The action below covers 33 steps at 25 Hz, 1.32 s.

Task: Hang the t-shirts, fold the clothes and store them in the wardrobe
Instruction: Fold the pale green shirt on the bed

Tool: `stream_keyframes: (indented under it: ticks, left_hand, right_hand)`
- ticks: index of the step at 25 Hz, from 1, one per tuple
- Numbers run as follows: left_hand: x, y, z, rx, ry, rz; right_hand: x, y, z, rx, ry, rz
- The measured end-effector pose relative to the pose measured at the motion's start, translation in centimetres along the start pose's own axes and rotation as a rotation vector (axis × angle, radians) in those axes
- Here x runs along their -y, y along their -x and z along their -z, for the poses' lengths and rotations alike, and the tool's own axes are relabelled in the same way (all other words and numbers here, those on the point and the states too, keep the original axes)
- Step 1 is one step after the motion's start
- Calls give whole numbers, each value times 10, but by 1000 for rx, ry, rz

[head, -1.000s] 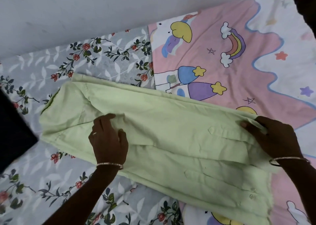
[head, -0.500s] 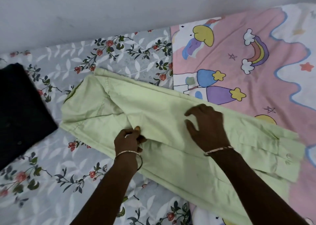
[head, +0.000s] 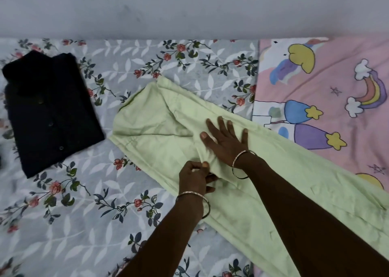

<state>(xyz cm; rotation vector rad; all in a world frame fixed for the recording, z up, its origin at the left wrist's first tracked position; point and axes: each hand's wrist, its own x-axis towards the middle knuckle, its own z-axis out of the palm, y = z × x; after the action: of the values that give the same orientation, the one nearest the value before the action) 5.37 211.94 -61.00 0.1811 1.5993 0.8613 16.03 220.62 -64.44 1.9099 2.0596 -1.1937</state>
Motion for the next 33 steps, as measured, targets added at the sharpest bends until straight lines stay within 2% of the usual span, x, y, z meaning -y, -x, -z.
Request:
stream_keyframes:
  ticks: [2,4,7,9,11,13,15,18,21,22,25,28,30,33]
  left_hand:
    - [-2,3,1,61,-22,41]
    - [-5,3,10,69,-123,-9]
    - [-14,-12,48,-159,-385,-406]
    - [-34,-25,80,-350,-558,-676]
    - [-58,-41,107,-526,-717,-847]
    - [-80,-57,129,-704,-821,-781]
    - [-91,-83,148,-765,-727,-572]
    - [-100,-110,169,-648,-329,-321]
    - [-105,-119,181,-391,-39,-197]
    - [-106,-120,185,-307,-14,-175]
    - [-107,-118,193,-147,-39,-169]
    - [-99,-123,201,-60,117,-183]
    - [-94,-122,201,-27,190,-227]
    - [-90,-121,199,18,248,-265]
  right_hand:
    - [12,-3,6,-10,-42,-45]
    - [21,-4,10,-133,-5,-63]
    - [34,-5,18,-444,109,5]
    - [48,-15,27,-486,129,99]
    - [66,-35,35,-444,108,162]
    - [87,-57,40,-384,90,205]
    - [105,-76,42,-326,100,232]
    - [126,-100,44,-297,-17,199]
    - [138,-121,44,-271,-58,130]
    - [141,-126,45,-269,-49,137]
    - [140,-141,50,-313,-116,155]
    - [138,-147,59,-187,-352,112]
    - [134,-149,65,-97,-393,78]
    - [132,-149,69,-94,-458,51]
